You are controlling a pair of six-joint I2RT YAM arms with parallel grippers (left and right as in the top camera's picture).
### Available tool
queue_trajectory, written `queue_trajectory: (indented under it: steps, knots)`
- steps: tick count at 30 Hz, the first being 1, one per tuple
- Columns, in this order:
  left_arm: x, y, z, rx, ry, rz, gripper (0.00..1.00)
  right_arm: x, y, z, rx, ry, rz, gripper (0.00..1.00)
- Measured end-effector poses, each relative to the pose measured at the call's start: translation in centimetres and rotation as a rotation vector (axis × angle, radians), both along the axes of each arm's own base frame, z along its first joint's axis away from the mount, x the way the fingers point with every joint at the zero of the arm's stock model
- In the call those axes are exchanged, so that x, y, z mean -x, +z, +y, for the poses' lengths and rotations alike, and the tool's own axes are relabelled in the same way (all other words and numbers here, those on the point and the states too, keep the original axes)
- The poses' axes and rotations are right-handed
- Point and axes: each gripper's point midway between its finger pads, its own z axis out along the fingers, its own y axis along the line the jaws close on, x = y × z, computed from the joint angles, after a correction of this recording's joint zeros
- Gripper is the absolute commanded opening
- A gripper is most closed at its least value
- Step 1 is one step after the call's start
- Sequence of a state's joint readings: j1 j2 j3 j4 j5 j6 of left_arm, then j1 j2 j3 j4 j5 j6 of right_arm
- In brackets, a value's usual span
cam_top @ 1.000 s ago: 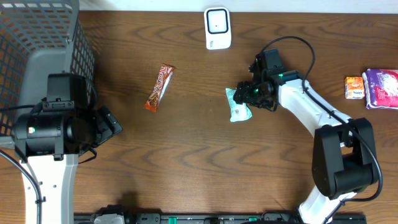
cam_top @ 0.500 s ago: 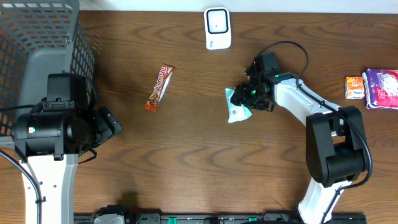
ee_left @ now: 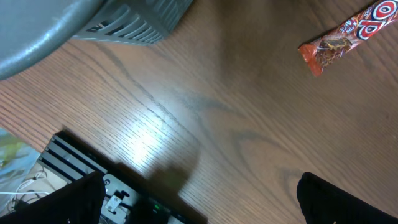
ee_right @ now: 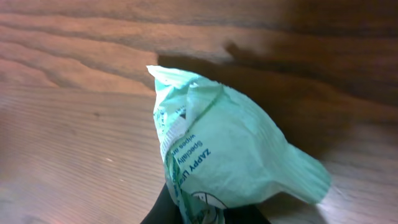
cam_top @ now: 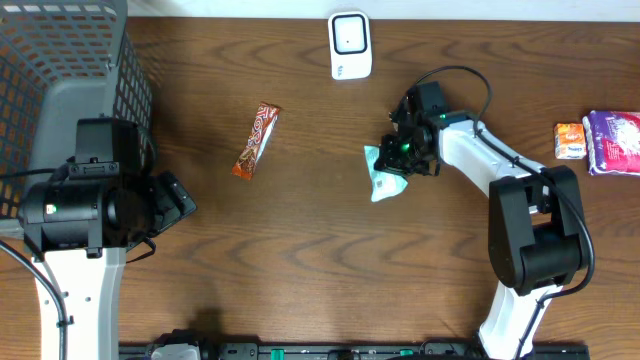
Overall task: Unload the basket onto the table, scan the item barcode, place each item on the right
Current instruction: 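Lift the wipes pack toward the white scanner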
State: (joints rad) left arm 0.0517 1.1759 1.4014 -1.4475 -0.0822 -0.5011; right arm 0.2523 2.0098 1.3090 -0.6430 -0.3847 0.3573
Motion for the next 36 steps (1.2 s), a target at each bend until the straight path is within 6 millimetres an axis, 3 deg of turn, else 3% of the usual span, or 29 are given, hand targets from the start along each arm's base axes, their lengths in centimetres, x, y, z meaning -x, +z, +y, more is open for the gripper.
queue_trajectory:
  steps: [5,9,15,20,24,27,28,30,31,36]
  knots:
    - [0.0,0.0,0.0,0.000,0.000,0.000,0.98,-0.2,1.4,-1.9,0.162,-0.014,0.021,0.01]
    - [0.0,0.0,0.0,0.000,0.000,0.000,0.98,-1.7,2.7,-2.8,0.346,-0.029,-0.068,0.01]
    - [0.0,0.0,0.0,0.000,0.000,0.000,0.98,-2.4,3.7,-4.1,0.648,-0.063,-0.205,0.03]
    - [0.0,0.0,0.0,0.000,0.000,0.000,0.98,-2.7,4.7,-4.6,0.819,-0.079,-0.303,0.04]
    - [0.0,0.0,0.0,0.000,0.000,0.000,0.98,-3.2,4.2,-4.3,0.879,-0.083,-0.347,0.07]
    - [0.0,0.0,0.0,0.000,0.000,0.000,0.98,-3.3,2.6,-3.7,0.907,-0.070,-0.348,0.15]
    - [0.0,0.0,0.0,0.000,0.000,0.000,0.98,-3.1,2.0,-3.5,0.915,-0.060,-0.344,0.24]
    - [0.0,0.0,0.0,0.000,0.000,0.000,0.98,-2.7,1.0,-2.7,0.924,-0.038,-0.337,0.61]
    - [0.0,0.0,0.0,0.000,0.000,0.000,0.98,-2.4,0.7,-2.2,0.924,-0.018,-0.337,0.72]
    - [0.0,0.0,0.0,0.000,0.000,0.000,0.98,-1.3,0.6,1.5,0.853,0.051,-0.352,0.72]
